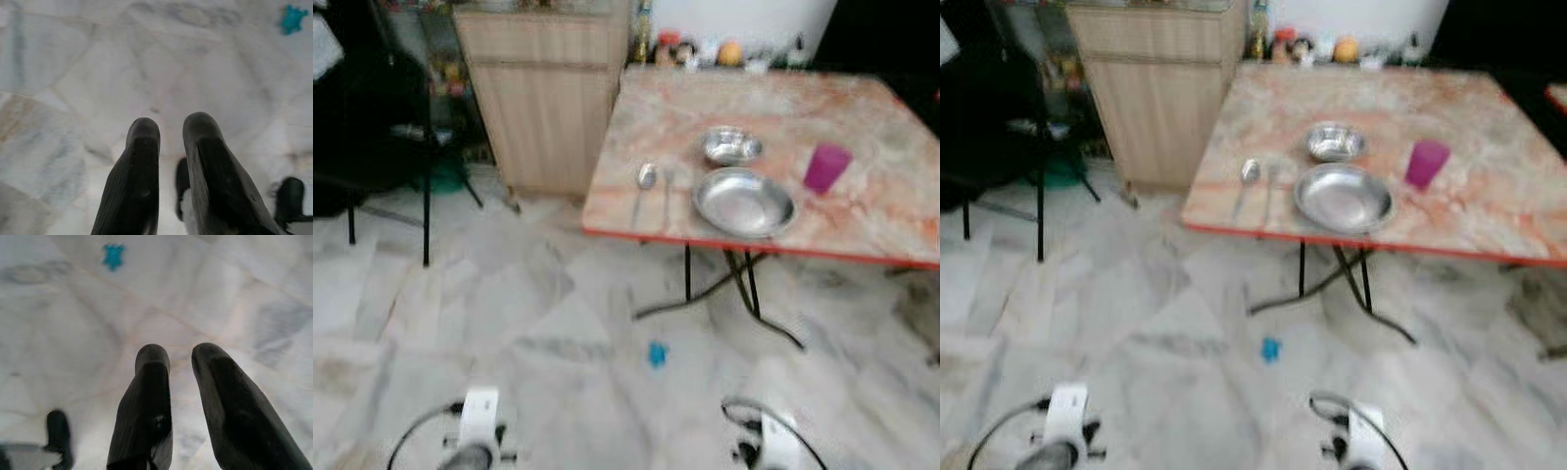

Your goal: Setting the table

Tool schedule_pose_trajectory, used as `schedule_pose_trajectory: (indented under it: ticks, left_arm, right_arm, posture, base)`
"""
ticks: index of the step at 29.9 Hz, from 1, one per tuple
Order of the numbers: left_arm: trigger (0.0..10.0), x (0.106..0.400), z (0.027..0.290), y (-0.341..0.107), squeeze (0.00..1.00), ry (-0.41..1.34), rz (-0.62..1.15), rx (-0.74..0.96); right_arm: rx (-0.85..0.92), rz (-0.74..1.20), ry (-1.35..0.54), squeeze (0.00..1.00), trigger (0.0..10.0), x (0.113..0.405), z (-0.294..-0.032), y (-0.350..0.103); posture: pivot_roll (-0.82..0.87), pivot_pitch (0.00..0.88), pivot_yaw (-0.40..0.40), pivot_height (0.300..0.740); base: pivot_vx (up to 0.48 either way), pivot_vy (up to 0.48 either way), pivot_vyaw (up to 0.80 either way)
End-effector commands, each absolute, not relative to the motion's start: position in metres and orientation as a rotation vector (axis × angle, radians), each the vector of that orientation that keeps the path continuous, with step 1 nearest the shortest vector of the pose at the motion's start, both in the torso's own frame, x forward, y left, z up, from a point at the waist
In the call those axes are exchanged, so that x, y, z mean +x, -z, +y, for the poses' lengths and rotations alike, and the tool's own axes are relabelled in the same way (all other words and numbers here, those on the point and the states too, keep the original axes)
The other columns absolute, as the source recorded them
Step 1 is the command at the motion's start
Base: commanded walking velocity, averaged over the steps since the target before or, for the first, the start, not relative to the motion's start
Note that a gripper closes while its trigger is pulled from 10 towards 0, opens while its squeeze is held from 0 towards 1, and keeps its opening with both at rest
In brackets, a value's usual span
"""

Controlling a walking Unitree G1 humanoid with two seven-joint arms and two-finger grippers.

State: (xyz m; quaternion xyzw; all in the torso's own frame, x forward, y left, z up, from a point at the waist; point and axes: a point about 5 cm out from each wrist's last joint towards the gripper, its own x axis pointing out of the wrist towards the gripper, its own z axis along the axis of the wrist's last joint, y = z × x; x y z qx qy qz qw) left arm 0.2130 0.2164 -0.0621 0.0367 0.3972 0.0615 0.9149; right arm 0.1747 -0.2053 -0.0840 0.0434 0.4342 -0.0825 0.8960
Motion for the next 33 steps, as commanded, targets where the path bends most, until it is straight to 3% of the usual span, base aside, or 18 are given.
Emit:
schedule_pose_trajectory:
  ticks: [1,12,33]
  left_arm:
    - [10.0,0.2085,0.2225,0.0634,0.0,-0.138,0.829,0.078]
    - [10.0,0.2121,0.2221,0.0607,0.0,-0.131,0.8,0.077]
    - [10.0,0.2118,0.2202,0.0615,0.0,-0.128,0.806,0.068]
  right_arm:
    - [0.104,0.893,0.163,0.0,10.0,0.1767,-0.1996,0.0839]
    - [0.107,0.894,0.167,0.0,10.0,0.1766,-0.1996,0.084]
    - [0.115,0.884,0.183,0.0,10.0,0.1768,-0.201,0.0835]
  posture:
    - [0.15,0.0,-0.043,0.74]
    - [0.15,0.0,-0.042,0.74]
    - [0.15,0.0,-0.045,0.74]
  base:
    - [0.0,0.0,0.0]
    - [0.0,0.0,0.0]
    - [0.276,0.0,-0.12]
